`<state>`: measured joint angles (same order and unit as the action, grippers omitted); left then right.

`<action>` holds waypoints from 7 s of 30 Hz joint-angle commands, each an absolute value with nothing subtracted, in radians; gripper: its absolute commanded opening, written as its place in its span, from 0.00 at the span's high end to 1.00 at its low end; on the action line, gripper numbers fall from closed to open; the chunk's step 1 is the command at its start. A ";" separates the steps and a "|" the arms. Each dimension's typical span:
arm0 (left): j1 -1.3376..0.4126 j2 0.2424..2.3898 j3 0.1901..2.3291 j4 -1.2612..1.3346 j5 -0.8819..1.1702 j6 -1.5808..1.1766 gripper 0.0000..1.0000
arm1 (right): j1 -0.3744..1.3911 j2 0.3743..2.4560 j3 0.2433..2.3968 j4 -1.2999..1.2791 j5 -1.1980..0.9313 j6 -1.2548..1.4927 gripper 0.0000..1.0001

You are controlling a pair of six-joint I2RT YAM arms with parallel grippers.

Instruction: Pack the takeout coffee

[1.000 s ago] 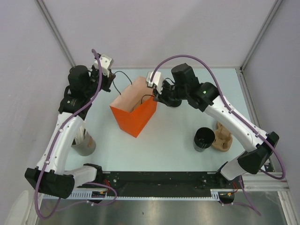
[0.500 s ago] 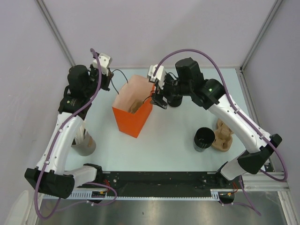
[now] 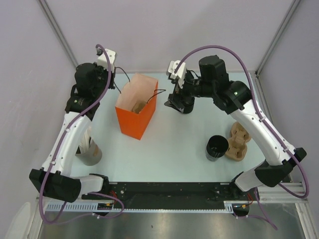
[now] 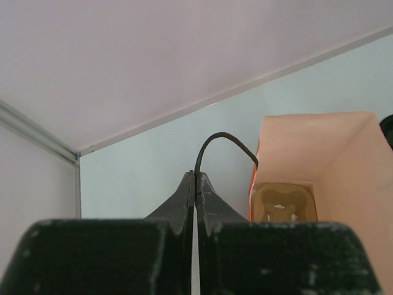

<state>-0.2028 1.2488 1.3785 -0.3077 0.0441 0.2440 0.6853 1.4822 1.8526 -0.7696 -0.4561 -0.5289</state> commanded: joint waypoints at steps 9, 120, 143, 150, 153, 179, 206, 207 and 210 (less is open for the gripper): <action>-0.134 1.325 1.447 -0.207 -0.150 0.224 1.00 | 0.601 1.387 1.767 -0.709 -0.522 -0.486 0.00; -0.215 0.718 0.787 -0.207 0.321 0.130 0.00 | -0.006 0.957 1.135 -0.779 -0.562 -0.592 0.08; -0.215 0.764 0.676 -0.204 0.382 0.276 0.00 | 0.152 1.008 1.121 -0.887 -0.324 -0.615 0.37; -0.216 0.781 0.673 -0.209 0.391 0.316 0.00 | 0.129 1.026 1.118 -0.985 -0.382 -0.679 0.44; -0.216 0.776 0.669 -0.207 0.385 0.319 0.00 | 0.129 1.032 1.112 -1.014 -0.390 -0.701 0.50; -0.215 0.787 0.666 -0.202 0.373 0.325 0.00 | 0.098 1.065 1.045 -1.074 -0.360 -0.778 0.67; -0.215 0.799 0.667 -0.201 0.367 0.327 0.00 | 0.107 1.080 1.035 -1.077 -0.364 -0.784 0.92; -0.215 0.799 0.667 -0.201 0.364 0.327 0.00 | 0.109 1.081 1.035 -1.075 -0.364 -0.784 0.94; -0.215 0.799 0.667 -0.202 0.364 0.327 0.00 | 0.109 1.077 1.037 -1.074 -0.364 -0.784 0.98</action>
